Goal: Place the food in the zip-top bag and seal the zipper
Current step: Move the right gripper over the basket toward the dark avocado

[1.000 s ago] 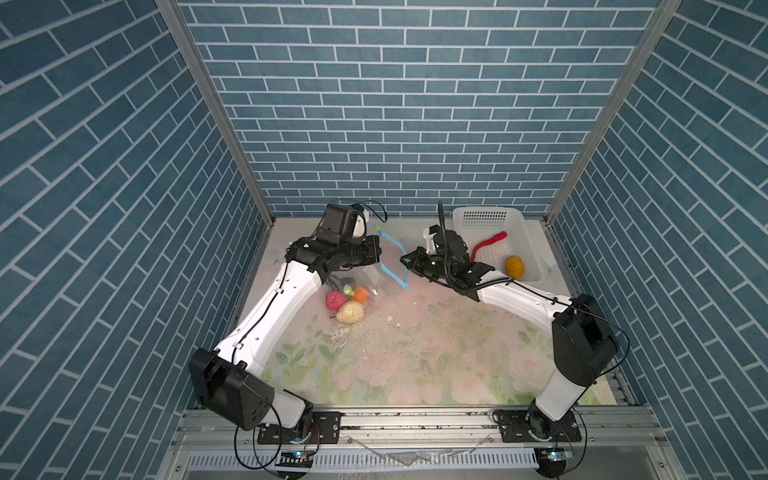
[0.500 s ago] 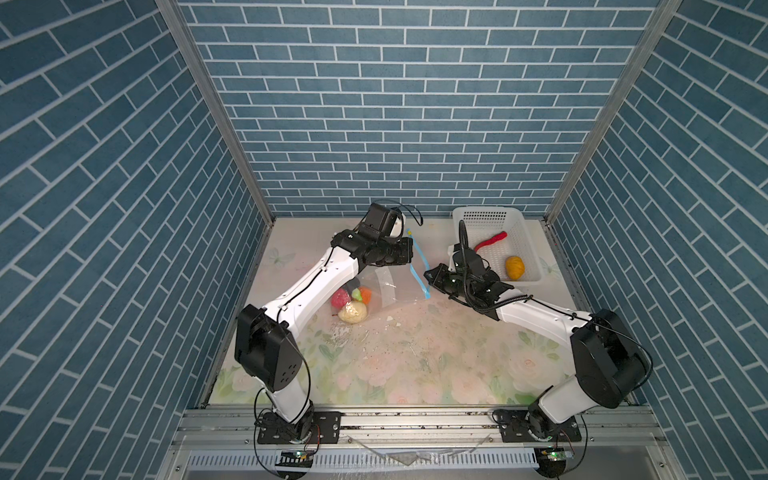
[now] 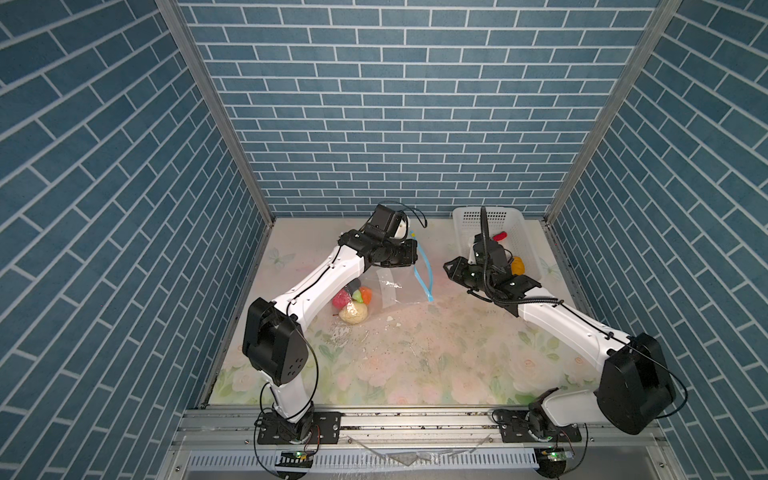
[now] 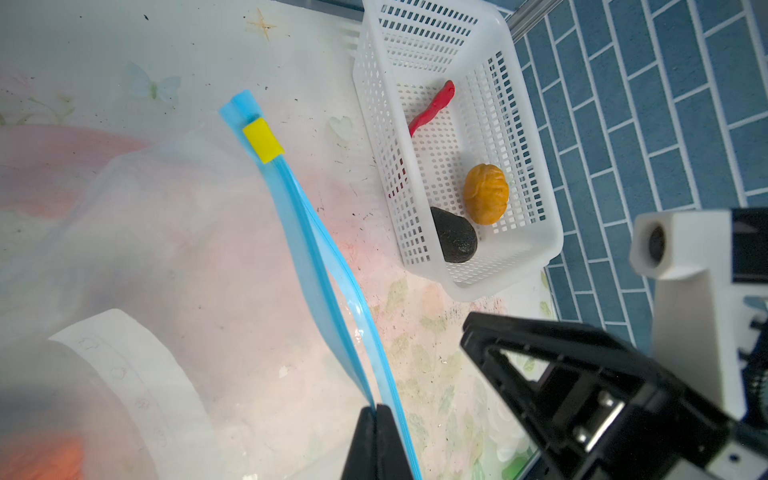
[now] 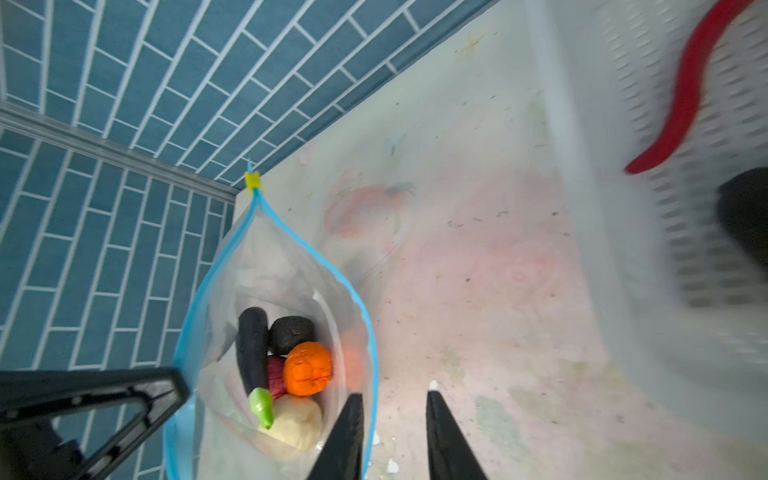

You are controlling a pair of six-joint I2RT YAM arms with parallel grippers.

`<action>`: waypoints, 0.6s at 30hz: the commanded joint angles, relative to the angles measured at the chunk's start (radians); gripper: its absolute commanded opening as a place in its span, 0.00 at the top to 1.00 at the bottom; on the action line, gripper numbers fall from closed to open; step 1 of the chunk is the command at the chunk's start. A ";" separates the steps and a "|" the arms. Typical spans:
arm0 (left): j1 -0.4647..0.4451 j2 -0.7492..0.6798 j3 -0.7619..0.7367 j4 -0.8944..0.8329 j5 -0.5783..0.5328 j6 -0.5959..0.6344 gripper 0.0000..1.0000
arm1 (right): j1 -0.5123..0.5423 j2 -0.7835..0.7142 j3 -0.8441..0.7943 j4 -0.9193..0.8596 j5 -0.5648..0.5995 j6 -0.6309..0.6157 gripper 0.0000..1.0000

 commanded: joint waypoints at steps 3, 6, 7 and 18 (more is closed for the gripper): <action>-0.006 0.014 0.032 0.007 0.026 -0.004 0.98 | -0.118 0.024 0.156 -0.282 -0.015 -0.204 0.62; -0.006 0.015 0.032 0.002 0.029 -0.007 0.98 | -0.187 0.073 0.253 -0.422 -0.120 -0.266 0.59; -0.006 0.014 0.031 0.002 0.030 -0.008 0.98 | -0.199 0.090 0.279 -0.457 -0.134 -0.292 0.57; -0.016 0.036 0.050 -0.010 0.049 -0.011 0.98 | -0.283 0.255 0.519 -0.788 -0.167 -0.516 0.46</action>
